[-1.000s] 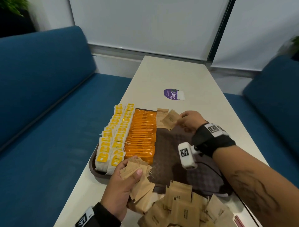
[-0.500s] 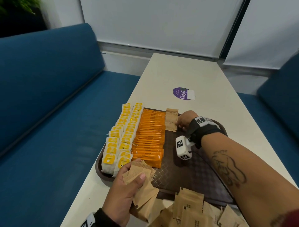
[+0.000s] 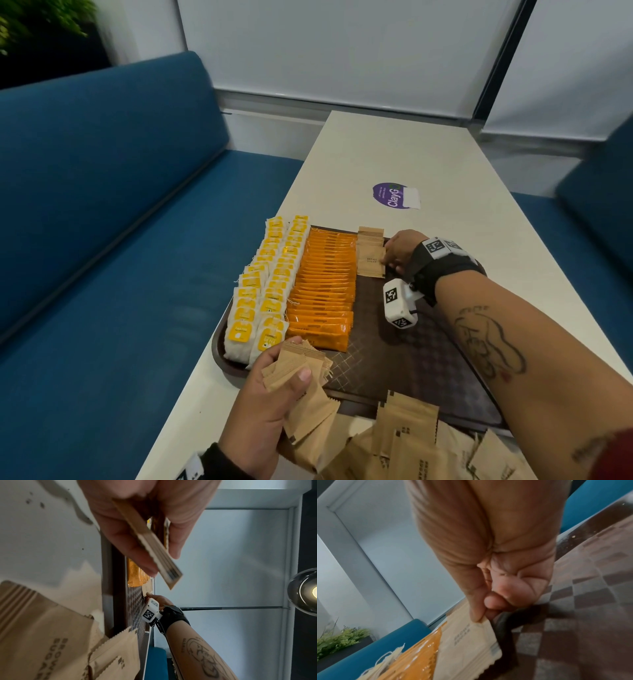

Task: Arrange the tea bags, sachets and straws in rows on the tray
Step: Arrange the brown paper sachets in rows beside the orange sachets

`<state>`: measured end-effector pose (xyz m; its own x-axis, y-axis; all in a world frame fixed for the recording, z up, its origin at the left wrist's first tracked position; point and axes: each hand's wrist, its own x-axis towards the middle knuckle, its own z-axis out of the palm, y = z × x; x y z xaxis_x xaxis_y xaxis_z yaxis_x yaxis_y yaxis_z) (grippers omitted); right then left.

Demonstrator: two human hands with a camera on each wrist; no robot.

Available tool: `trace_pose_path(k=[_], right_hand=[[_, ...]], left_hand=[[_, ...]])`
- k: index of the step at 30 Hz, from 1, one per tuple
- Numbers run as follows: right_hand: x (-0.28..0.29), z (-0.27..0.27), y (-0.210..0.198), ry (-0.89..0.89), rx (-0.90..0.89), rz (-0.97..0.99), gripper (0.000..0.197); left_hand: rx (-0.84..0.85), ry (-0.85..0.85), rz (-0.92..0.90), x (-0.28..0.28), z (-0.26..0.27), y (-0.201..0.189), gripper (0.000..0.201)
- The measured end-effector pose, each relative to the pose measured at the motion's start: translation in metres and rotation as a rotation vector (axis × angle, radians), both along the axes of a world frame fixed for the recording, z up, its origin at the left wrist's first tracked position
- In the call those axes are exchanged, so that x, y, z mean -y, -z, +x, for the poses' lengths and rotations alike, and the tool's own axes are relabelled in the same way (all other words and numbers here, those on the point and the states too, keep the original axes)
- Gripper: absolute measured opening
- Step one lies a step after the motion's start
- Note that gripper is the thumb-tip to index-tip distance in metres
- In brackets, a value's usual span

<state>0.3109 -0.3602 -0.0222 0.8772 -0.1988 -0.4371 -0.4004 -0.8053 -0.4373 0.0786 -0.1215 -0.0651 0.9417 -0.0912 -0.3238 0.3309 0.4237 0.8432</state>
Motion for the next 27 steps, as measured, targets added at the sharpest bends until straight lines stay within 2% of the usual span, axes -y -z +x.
trace_pose_path(k=[2, 6, 10, 13, 16, 18, 20, 22, 24, 27], right_hand=[[-0.003, 0.001, 0.001, -0.018, 0.006, -0.083, 0.031], [-0.005, 0.008, 0.012, 0.001, 0.023, -0.08, 0.021], [-0.001, 0.004, 0.011, 0.012, 0.095, -0.147, 0.026], [0.003, -0.013, -0.007, 0.01, 0.191, -0.029, 0.03], [-0.013, -0.064, -0.039, -0.081, 0.233, 0.265, 0.026], [-0.03, -0.113, -0.061, -0.251, 0.16, 0.369, 0.024], [-0.047, -0.158, -0.073, -0.414, 0.052, 0.34, 0.026], [-0.061, -0.191, -0.071, -0.491, 0.007, 0.253, 0.032], [-0.071, -0.213, -0.062, -0.494, 0.028, 0.17, 0.036], [-0.075, -0.228, -0.048, -0.387, 0.093, 0.267, 0.031]], left_hand=[[-0.002, -0.018, 0.028, 0.0, 0.0, 0.001, 0.106], [-0.016, -0.003, 0.004, 0.002, 0.0, 0.0, 0.102], [-0.008, -0.013, -0.042, 0.003, 0.0, -0.002, 0.061], [0.036, -0.016, -0.052, 0.006, 0.0, -0.005, 0.061], [0.059, -0.019, -0.075, 0.012, 0.001, -0.008, 0.051], [0.064, -0.015, -0.088, 0.016, 0.001, -0.01, 0.05], [0.072, -0.008, -0.101, 0.019, 0.001, -0.012, 0.051], [0.076, 0.008, -0.103, 0.023, 0.0, -0.014, 0.055], [0.058, 0.012, -0.112, 0.024, -0.001, -0.014, 0.059], [0.005, -0.013, -0.11, 0.024, -0.004, -0.013, 0.06]])
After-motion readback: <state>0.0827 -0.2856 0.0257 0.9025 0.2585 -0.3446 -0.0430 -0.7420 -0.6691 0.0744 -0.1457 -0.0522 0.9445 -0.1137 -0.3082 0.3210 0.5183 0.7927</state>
